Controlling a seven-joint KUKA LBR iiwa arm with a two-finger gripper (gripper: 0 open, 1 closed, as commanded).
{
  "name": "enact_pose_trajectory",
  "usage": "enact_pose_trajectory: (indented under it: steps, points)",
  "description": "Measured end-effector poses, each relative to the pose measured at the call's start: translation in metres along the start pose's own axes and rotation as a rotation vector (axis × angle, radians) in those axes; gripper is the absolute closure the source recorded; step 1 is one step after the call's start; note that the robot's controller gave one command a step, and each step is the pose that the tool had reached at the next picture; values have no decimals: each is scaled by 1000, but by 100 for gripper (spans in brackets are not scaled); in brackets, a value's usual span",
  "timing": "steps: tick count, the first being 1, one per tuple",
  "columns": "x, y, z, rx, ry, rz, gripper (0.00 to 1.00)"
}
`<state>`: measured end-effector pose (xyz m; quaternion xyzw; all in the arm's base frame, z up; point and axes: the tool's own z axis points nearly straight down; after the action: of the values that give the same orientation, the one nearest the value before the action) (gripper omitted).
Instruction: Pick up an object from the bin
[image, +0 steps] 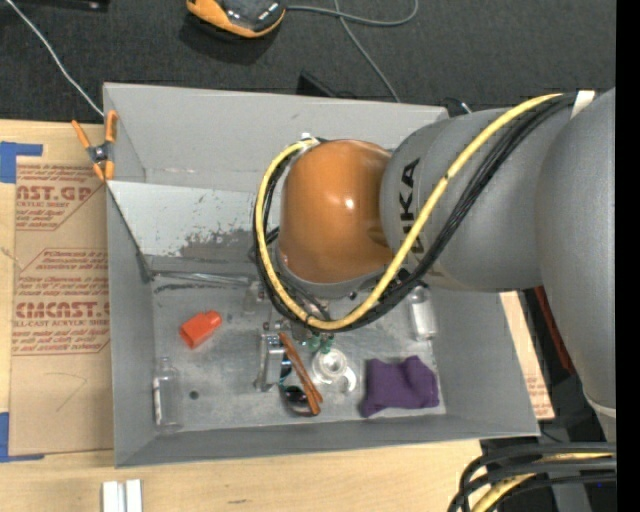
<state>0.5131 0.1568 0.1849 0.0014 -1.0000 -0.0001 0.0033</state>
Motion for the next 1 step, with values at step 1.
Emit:
enact_pose_trajectory:
  steps: [1]
  points:
    - [-2,-1,-5,-1,-7,2,0]
